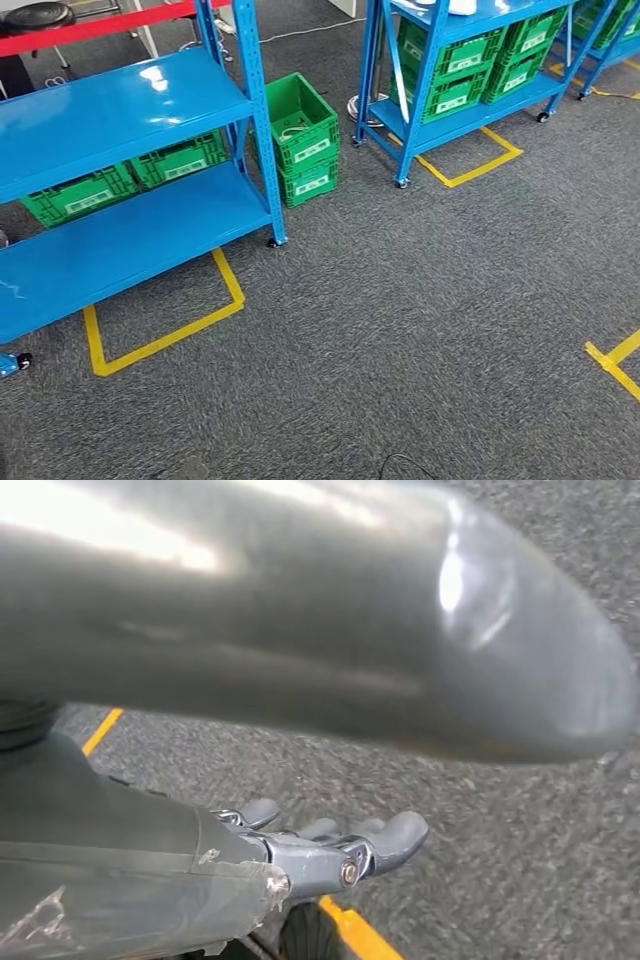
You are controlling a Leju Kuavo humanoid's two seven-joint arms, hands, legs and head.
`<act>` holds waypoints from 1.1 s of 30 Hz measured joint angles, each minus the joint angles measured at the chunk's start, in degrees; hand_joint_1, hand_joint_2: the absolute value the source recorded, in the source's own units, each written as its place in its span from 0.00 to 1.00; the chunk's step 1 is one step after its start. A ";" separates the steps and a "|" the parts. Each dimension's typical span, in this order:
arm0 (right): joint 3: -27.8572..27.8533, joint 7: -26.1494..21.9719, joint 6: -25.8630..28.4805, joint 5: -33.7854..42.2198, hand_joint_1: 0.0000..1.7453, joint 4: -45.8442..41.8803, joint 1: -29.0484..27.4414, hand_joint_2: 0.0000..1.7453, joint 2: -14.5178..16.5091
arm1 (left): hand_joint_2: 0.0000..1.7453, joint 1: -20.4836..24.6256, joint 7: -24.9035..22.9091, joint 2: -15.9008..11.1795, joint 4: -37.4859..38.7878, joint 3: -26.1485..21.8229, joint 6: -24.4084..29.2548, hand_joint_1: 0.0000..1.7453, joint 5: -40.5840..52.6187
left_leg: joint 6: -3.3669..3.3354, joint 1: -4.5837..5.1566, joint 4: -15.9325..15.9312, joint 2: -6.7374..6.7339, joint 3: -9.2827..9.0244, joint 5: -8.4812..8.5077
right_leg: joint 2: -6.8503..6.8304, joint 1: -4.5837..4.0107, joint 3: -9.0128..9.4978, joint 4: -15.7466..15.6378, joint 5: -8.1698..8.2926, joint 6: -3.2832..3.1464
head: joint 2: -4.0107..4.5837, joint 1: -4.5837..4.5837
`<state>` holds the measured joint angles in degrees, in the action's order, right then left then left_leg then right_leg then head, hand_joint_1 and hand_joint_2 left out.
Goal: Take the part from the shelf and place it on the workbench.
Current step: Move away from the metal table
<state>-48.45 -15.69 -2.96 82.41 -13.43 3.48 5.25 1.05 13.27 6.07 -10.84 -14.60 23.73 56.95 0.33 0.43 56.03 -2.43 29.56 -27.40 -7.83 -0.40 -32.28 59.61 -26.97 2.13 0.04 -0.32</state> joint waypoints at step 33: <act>-0.32 0.09 -0.01 0.48 0.00 -0.21 -0.30 0.00 -0.02 | 0.00 -0.91 2.01 0.18 0.09 -0.37 0.99 0.00 0.23 | -1.48 -0.39 1.02 1.66 4.95 3.01 | 5.93 0.47 8.26 8.87 -6.38 1.57 | -0.02 0.08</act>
<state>-48.77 -15.59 -2.97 82.89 -13.63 3.19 5.23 0.14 15.28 6.25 -10.75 -14.97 24.71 57.19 -1.15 0.04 57.05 -0.77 34.51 -24.39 -1.91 0.08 -24.02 68.48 -33.34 3.70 0.02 -0.24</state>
